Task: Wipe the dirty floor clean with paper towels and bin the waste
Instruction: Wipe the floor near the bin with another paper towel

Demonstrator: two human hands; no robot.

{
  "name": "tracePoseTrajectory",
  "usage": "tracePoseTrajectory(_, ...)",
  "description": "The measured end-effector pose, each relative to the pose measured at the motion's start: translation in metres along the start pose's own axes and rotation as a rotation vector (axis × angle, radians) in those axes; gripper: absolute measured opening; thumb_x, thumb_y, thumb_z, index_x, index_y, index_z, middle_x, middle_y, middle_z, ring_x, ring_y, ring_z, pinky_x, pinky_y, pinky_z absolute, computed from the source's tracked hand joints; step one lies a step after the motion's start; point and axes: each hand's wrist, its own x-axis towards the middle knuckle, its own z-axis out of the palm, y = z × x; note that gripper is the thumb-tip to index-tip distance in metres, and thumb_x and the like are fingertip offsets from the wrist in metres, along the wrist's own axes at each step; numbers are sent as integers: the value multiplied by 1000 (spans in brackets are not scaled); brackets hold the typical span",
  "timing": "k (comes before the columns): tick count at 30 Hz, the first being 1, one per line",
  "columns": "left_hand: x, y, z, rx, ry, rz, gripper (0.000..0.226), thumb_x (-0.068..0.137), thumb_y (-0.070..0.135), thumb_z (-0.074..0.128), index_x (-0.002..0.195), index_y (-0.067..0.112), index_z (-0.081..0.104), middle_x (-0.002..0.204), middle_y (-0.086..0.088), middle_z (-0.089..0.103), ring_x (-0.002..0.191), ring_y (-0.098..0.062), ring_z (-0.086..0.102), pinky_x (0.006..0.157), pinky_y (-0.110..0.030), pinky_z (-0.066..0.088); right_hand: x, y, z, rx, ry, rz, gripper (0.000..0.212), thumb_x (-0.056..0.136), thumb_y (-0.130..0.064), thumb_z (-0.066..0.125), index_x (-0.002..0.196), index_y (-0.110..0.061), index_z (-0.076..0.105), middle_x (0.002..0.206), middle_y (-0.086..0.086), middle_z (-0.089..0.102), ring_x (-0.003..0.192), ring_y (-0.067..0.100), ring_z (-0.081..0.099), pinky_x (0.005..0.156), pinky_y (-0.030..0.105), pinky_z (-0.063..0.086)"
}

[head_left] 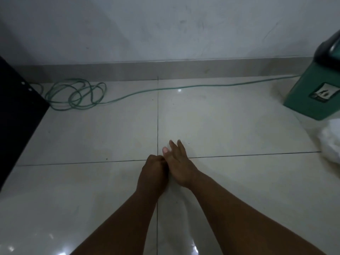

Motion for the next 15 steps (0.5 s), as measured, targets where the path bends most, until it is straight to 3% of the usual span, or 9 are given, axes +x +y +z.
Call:
tracePoseTrajectory(2,-5,6,4,28,-42,-4,13,87,7,68,93,13,78,86,-6,74,80,-22,62,71,-29,52,-5,5,-11,17,52,11,80,91,-79,21,157,-35,19,168,-10,-6,153,12,10,110,26,7)
tracePoseTrajectory(5,-1,17,11,24,-131,-117,26,92,11,61,111,21,76,103,-1,71,97,-19,60,85,-25,46,-13,9,-39,-23,157,-27,65,98,-67,24,148,-30,43,164,2,24,151,16,21,119,30,13)
tracePoseTrajectory(7,13,32,12,-53,-125,-217,28,89,6,63,111,18,76,107,-3,73,101,-18,65,92,-22,46,-20,9,-64,-19,223,-49,49,102,-58,29,125,-29,60,148,6,45,143,21,36,118,35,26)
tracePoseTrajectory(9,35,56,11,-197,-30,-326,24,86,3,66,103,15,78,103,-3,76,96,-15,69,88,-15,45,-25,9,-96,-53,319,-81,39,104,-51,32,101,-27,62,126,8,59,128,23,49,109,36,37)
tracePoseTrajectory(12,82,106,13,-491,71,-538,16,84,10,73,95,20,79,90,7,75,76,8,65,67,1,40,-28,12,-150,-112,491,-101,40,104,-47,36,112,-23,67,125,5,61,123,19,52,104,29,38)
tracePoseTrajectory(15,135,155,17,-700,150,-614,12,80,20,80,89,26,77,83,14,73,74,6,65,64,-7,43,-29,15,-204,-141,678,-63,40,102,-48,41,122,-23,65,131,1,59,122,18,54,105,33,42)
